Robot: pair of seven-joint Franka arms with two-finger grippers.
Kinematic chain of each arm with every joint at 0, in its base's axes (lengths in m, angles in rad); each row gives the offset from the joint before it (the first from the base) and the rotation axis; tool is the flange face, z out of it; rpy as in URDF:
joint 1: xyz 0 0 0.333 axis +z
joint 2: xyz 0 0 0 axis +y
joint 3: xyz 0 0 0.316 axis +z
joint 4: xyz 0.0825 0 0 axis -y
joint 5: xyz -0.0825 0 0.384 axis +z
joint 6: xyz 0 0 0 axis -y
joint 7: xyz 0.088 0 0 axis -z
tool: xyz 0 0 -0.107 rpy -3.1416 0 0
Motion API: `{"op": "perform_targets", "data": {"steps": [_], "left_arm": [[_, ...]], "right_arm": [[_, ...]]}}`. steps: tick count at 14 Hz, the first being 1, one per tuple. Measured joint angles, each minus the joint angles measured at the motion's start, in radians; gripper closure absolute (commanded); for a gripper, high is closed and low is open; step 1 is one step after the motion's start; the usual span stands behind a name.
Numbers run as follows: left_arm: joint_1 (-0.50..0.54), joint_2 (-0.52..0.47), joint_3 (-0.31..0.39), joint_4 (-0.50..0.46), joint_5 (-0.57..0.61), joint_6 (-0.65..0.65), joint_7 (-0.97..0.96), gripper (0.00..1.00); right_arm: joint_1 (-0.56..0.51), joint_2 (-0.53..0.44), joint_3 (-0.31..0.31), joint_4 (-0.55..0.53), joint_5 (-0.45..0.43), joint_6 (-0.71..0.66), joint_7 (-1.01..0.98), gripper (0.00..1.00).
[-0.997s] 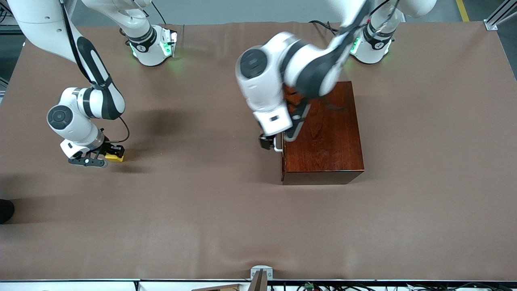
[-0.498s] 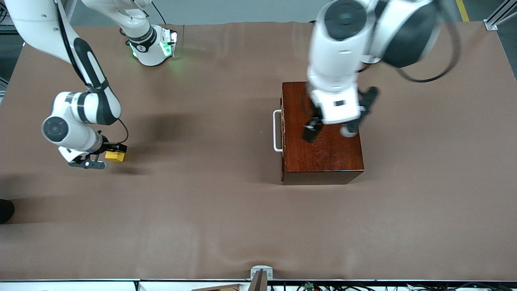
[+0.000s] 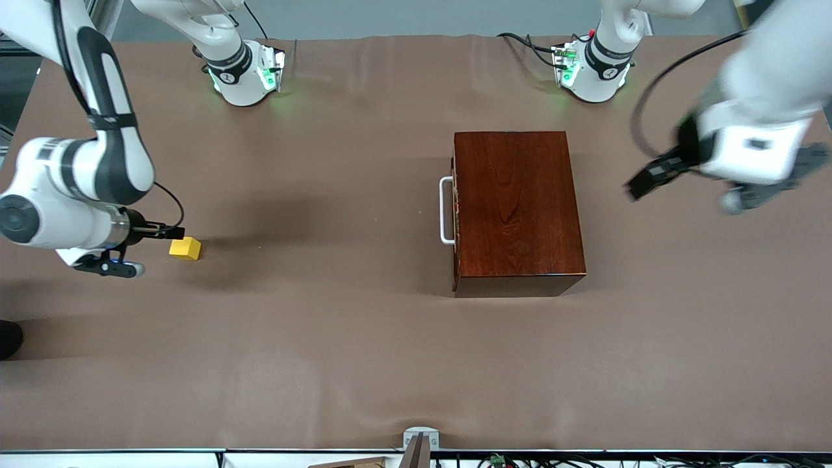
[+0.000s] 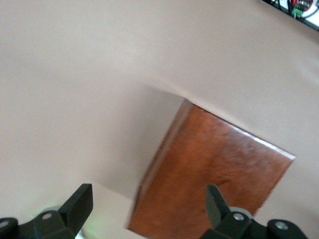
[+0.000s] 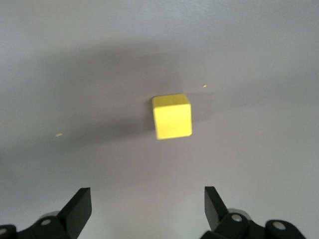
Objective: Open drawer, take yellow block, close drawer
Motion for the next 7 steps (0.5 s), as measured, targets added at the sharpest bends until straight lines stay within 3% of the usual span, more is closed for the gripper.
{"op": "perform_targets", "data": {"steps": [4, 7], "left_arm": [[0.153, -0.071, -0.009, -0.041, 0.0, -0.022, 0.359, 0.0], [0.318, -0.126, -0.12, -0.124, 0.0, 0.013, 0.585, 0.0]], "right_arm": [[0.004, -0.001, 0.004, 0.164, 0.056, -0.192, -0.029, 0.0], [0.011, -0.001, 0.006, 0.28, 0.068, -0.257, -0.055, 0.0]]}}
